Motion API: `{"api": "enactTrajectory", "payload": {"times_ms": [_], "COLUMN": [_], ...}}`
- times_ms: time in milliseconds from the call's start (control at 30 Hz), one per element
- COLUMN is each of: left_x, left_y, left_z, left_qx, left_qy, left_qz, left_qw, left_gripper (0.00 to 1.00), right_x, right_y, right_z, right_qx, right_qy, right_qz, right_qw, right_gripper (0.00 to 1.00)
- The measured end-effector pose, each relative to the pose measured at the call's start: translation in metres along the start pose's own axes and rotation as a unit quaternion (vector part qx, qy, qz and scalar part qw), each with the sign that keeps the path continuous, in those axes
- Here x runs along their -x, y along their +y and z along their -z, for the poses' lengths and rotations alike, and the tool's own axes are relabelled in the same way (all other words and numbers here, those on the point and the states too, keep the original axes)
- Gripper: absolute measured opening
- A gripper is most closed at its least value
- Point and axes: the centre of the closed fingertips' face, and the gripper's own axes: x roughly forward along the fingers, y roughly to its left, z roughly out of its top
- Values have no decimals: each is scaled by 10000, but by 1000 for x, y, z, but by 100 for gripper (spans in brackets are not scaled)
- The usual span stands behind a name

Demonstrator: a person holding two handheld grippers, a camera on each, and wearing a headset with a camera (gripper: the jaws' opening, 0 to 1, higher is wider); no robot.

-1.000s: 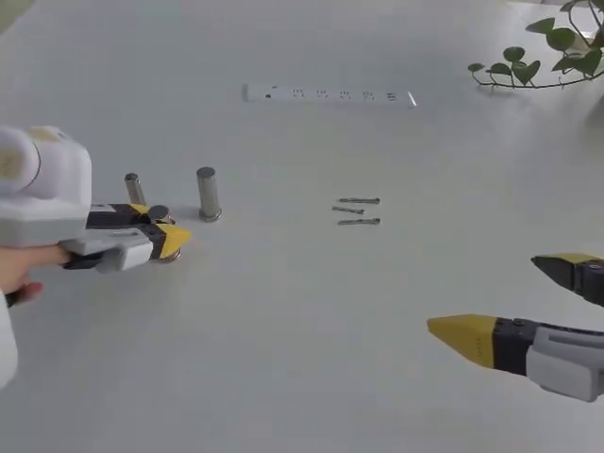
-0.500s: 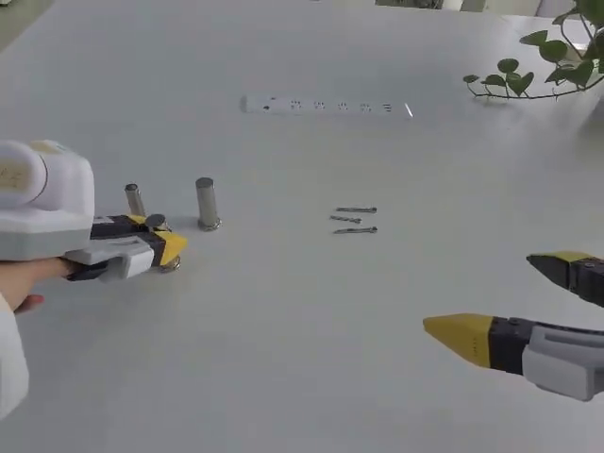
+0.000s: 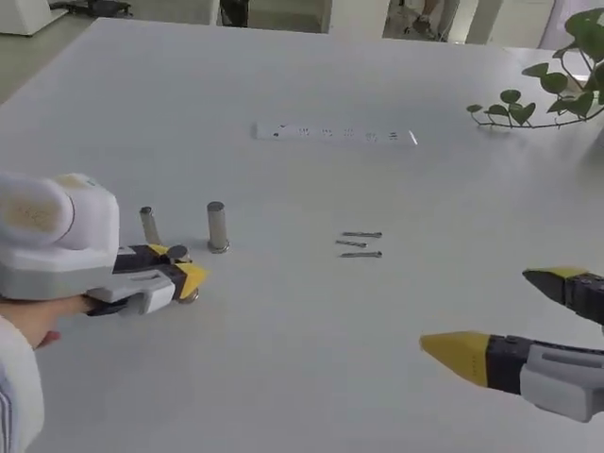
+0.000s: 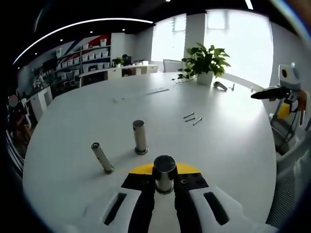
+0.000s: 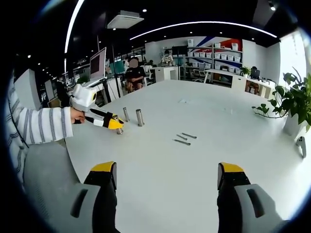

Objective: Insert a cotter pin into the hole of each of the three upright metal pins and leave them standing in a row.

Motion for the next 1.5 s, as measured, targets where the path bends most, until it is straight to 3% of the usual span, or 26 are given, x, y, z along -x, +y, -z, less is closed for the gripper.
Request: {"api": "enactTrajectory", "payload": {"times_ms": [533, 833, 1000, 1067, 1500], "left_x": [-8, -20, -25, -27, -31], "left_y": [-56, -81, -86, -88, -91], "left_z": [-3, -2, -3, -4, -1], "left_qx": [-75, -162, -150, 44, -259], "left_qy": [-16, 7, -47, -90, -61], "left_qz": [451, 686, 689, 726, 603], "left_qw": [9990, 9975, 9975, 9973, 9978], "left_gripper": [10, 10, 10, 10, 10], "right_x": [-3, -2, 0, 2, 6], "right_y": [21, 33, 34, 33, 32], "right_z": [2, 7, 9, 9, 14], "right_qx": [113, 188, 231, 209, 189], "right_qy": [56, 112, 139, 137, 185], "right_qz": [-351, -478, -475, -453, -415], "right_qw": [9993, 9986, 9985, 9987, 9988], "right_gripper": [91, 92, 92, 92, 91]}}
